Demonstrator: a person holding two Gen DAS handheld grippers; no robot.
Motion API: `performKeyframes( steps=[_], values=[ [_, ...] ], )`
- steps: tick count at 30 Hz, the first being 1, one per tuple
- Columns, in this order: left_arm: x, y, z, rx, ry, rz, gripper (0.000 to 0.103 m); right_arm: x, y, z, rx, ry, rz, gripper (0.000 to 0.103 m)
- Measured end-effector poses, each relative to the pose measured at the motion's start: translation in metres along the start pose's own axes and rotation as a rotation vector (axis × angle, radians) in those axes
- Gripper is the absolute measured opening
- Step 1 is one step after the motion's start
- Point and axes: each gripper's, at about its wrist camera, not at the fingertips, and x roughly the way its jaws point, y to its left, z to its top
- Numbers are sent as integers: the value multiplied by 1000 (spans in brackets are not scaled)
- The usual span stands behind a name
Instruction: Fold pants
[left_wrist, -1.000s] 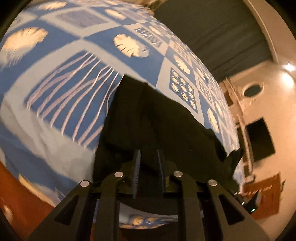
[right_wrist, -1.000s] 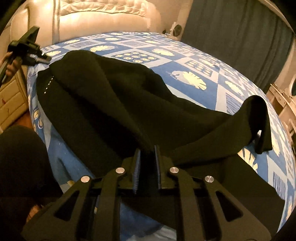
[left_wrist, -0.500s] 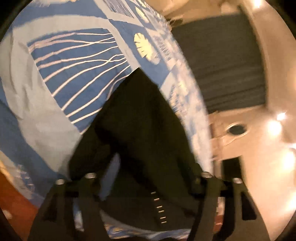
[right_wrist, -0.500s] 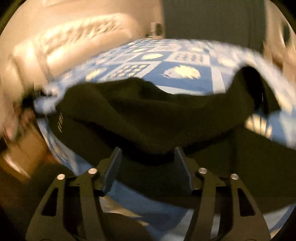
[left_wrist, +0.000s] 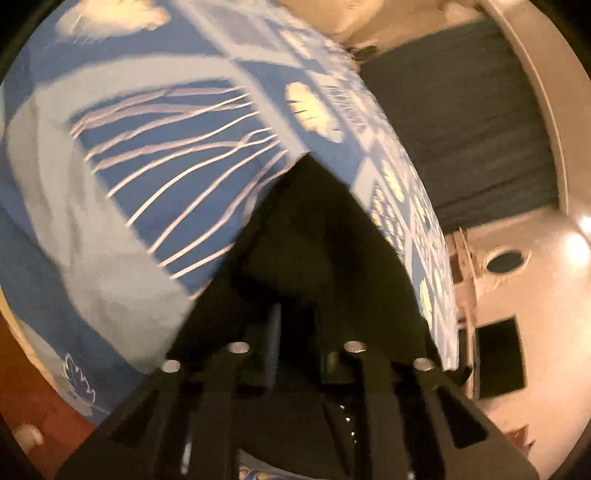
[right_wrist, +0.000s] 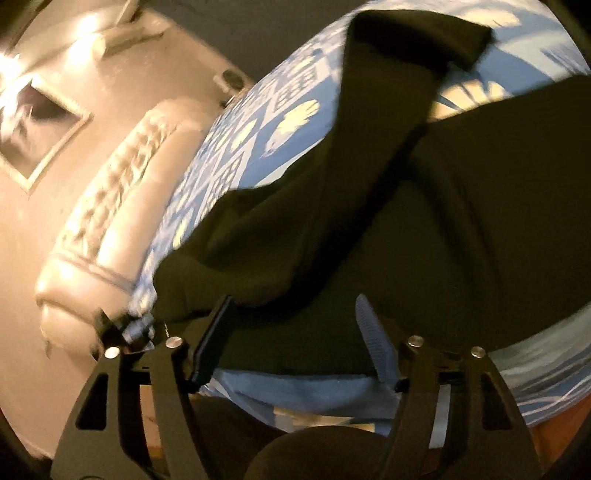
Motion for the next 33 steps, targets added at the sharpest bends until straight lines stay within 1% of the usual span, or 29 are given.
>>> performKeyframes(
  steps=[1,3,5,7,10,12,14,15,16,17,18,19,20,21,23,25,27,30,33],
  values=[
    [0,8,0,-44,-3,-24,13,-1,-8,2,63,-9,24,71],
    [-1,14,-1,-82,-7,-44,12,-1,-20,5,159,-23,58,71],
    [-3,12,-2,-72,-13,-31,11,0,-30,8,248,-44,96,71],
    [-3,8,-3,-54,-16,-7,11,3,-33,13,282,-59,96,74],
    [-3,6,-3,-65,-17,7,11,7,-24,17,274,-76,40,77],
    [-2,3,-3,-60,-18,22,11,5,-7,18,222,-109,-5,77],
    [-4,0,-4,-43,-18,33,11,10,8,19,140,-103,-64,77],
    [-2,-1,-3,-34,-16,40,11,18,12,20,122,-76,-84,76],
    [-1,-2,-3,-25,-14,45,11,28,10,20,130,-35,-95,71],
    [0,-1,-3,-21,-13,48,11,36,8,21,133,-12,-106,66],
    [0,-1,-3,-19,-12,51,11,44,7,22,124,-1,-135,55],
    [0,-1,-3,-20,-14,54,11,49,6,25,110,-3,-157,37],
    [0,-1,-4,-17,-15,56,11,52,6,27,96,-5,-169,25],
    [-1,-2,-4,-12,-18,58,11,52,4,28,102,-7,-162,16],
    [-6,-4,-4,-12,-24,55,11,45,1,30,138,-22,-121,13],
    [-15,-6,-3,-27,-38,24,11,33,7,32,126,-46,-92,13],
    [-26,-9,-3,-17,-49,6,11,18,13,29,117,-55,-59,13],
    [-36,-11,-6,13,-59,12,11,5,17,22,114,-41,-37,13],
    [-42,3,-15,-14,-41,7,11,-1,8,9,131,-10,-40,13]
  ],
)
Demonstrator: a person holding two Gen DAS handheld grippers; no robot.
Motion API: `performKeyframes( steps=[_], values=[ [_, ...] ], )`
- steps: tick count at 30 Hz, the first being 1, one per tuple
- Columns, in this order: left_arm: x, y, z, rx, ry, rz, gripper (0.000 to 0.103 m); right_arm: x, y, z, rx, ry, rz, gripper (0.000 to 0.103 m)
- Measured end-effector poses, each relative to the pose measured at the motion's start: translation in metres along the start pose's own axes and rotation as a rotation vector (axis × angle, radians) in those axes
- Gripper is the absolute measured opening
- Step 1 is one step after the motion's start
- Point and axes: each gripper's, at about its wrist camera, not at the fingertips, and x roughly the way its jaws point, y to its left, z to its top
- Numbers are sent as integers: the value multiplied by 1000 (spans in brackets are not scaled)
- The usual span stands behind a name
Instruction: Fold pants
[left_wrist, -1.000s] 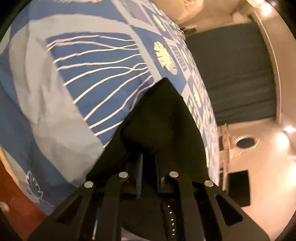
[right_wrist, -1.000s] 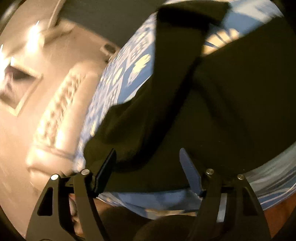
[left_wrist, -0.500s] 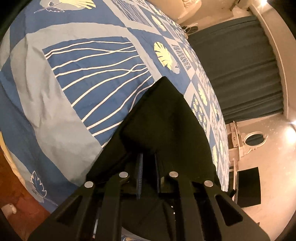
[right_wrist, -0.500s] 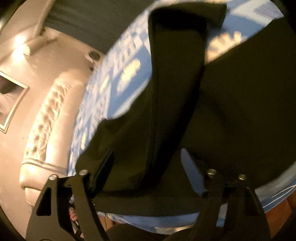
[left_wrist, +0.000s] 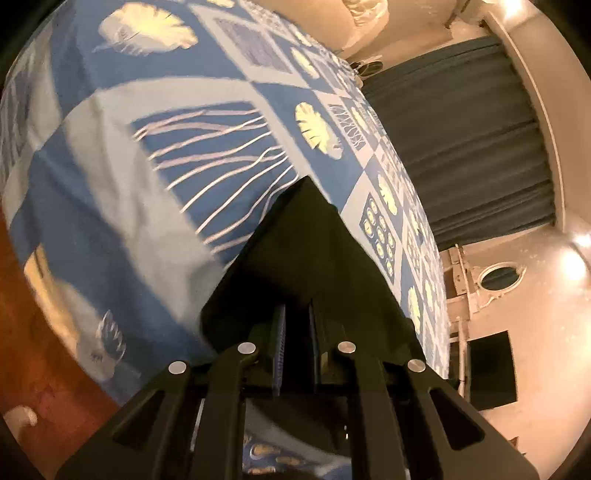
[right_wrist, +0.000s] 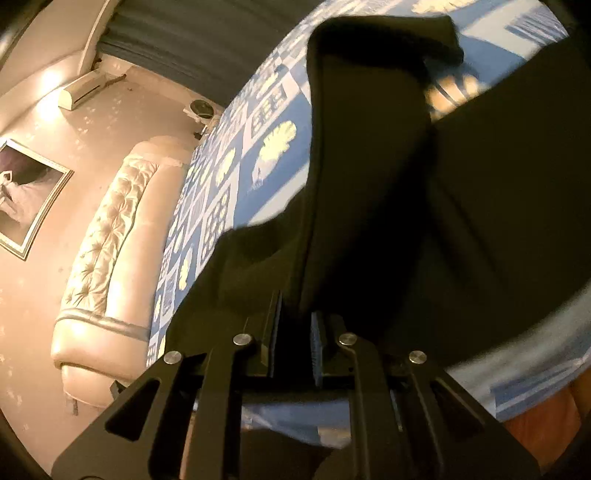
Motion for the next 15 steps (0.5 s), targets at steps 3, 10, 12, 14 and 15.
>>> performKeyframes(
  steps=[3,10,12,14,15],
  values=[
    [6,10,-5,-2,17,29,11,1,-24,-10,34,27,-31,12],
    [1,12,-5,-13,-1,14,11,-13,-10,-12,0,-4,-2,10],
    [-1,7,-2,-10,-10,2,11,-17,-9,-9,18,-11,26,10],
    [-4,2,-1,-10,-19,-10,11,-18,-12,-9,34,-8,40,10],
    [-5,0,-2,-3,-22,-8,11,-20,-14,-10,36,-6,40,10]
  ],
)
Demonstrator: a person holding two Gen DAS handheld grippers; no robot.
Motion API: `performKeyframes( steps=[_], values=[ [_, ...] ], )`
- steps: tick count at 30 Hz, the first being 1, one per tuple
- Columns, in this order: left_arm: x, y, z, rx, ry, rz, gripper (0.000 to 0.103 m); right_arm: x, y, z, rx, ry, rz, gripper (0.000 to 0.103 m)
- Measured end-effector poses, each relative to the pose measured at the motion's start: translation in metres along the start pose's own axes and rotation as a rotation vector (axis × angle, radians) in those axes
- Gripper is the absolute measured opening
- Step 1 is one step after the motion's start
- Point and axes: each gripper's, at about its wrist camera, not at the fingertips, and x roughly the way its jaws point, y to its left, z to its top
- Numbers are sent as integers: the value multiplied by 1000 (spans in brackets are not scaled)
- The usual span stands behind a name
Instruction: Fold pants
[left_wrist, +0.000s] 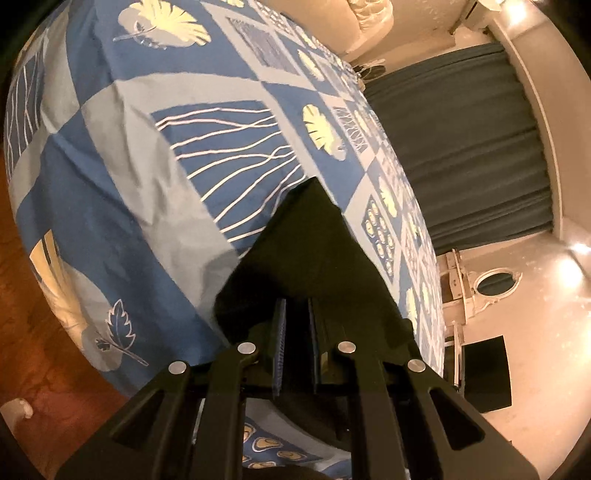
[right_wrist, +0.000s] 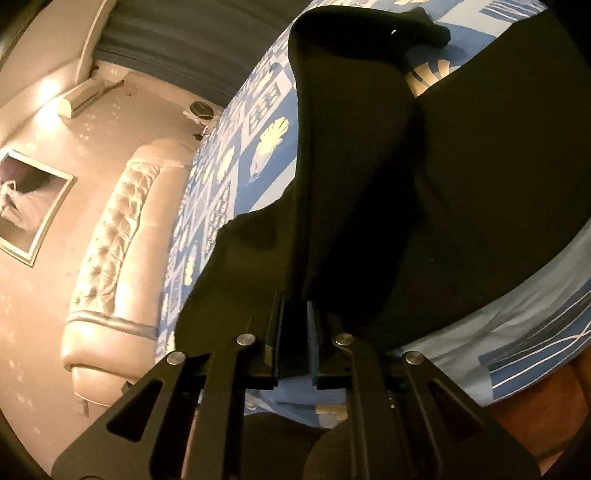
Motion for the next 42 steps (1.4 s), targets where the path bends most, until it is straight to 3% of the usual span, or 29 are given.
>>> performKeyframes(
  steps=[9,11,18,26,27,31,32,42],
  values=[
    [-9,40,-8,-74,4,76,11,6,-21,-13,51,41,-24,10],
    [-12,50,-10,-116,14,60,11,5,-19,-12,31,37,-29,10],
    [-4,19,-12,-51,37,-30,12,11,-17,-11,30,43,-39,12],
    [17,34,-8,-155,70,-46,14,15,-23,-11,61,56,-28,14],
    [17,33,-8,-150,68,-46,17,16,-24,-11,63,58,-28,14],
    [8,29,-6,-137,44,-47,54,14,-25,-11,66,57,-25,14],
    [6,29,-6,-137,37,-46,57,14,-25,-12,67,56,-25,14],
    [5,26,-5,-201,32,-91,57,14,-25,-13,70,56,-21,15]
  ],
)
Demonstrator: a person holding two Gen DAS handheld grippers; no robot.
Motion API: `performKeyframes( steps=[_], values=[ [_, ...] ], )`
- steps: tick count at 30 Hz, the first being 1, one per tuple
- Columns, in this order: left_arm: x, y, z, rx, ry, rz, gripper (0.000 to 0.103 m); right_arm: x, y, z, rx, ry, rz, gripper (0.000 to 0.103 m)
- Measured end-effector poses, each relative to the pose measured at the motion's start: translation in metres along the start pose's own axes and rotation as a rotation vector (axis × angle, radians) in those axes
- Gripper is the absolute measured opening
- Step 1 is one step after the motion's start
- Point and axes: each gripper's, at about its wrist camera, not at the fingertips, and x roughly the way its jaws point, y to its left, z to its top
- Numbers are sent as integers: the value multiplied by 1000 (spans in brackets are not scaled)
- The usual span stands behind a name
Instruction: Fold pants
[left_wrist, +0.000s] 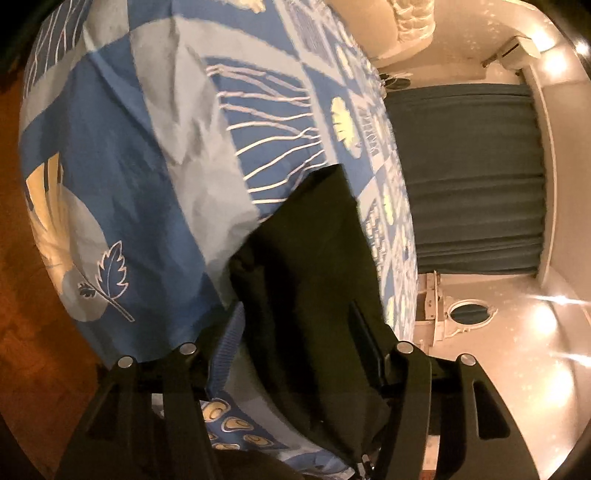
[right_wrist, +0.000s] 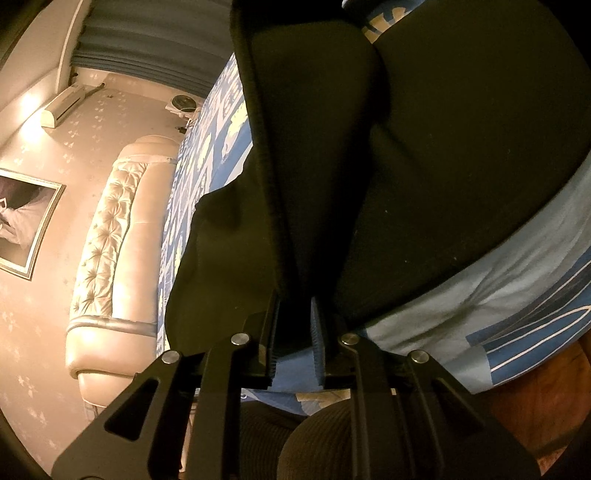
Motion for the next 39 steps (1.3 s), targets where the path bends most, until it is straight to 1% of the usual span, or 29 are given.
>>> performKeyframes(
  steps=[3,4,7,10,13,15,17,18,19,22,23,26,30,35,39],
  values=[
    [-2,-10,0,30,-7,-16,57,0,0,-1,3,0,1,16],
    [-1,-12,2,39,-13,-11,57,0,1,-1,4,0,2,16],
    [10,-11,9,21,-6,3,57,-1,4,-3,7,2,5,16],
    [16,-9,7,2,2,3,57,-1,1,-4,14,3,11,17],
    [16,-10,5,17,-10,4,57,-1,0,-5,13,4,13,17],
    [17,-14,6,29,-22,3,55,-1,-2,-5,17,4,16,18],
    [21,-14,9,45,-22,13,37,0,-2,-6,21,4,21,19],
    [24,-13,10,43,-15,22,31,0,-1,-7,22,4,22,19],
    [27,-8,11,25,-9,27,17,0,-3,-6,23,4,25,20],
    [26,6,12,-39,-8,8,12,1,-2,-6,25,6,30,21],
    [24,7,11,-40,-10,11,10,2,-1,-7,24,6,29,21],
    [17,6,9,-18,-31,27,8,1,-1,-6,10,5,24,21],
    [11,1,5,-24,-53,15,8,0,-2,-4,21,1,32,21],
    [-3,-20,-1,26,-84,0,8,-6,1,0,19,-25,44,22],
    [-10,-32,-3,63,-88,-6,8,-6,1,2,3,-13,45,22]
  ],
)
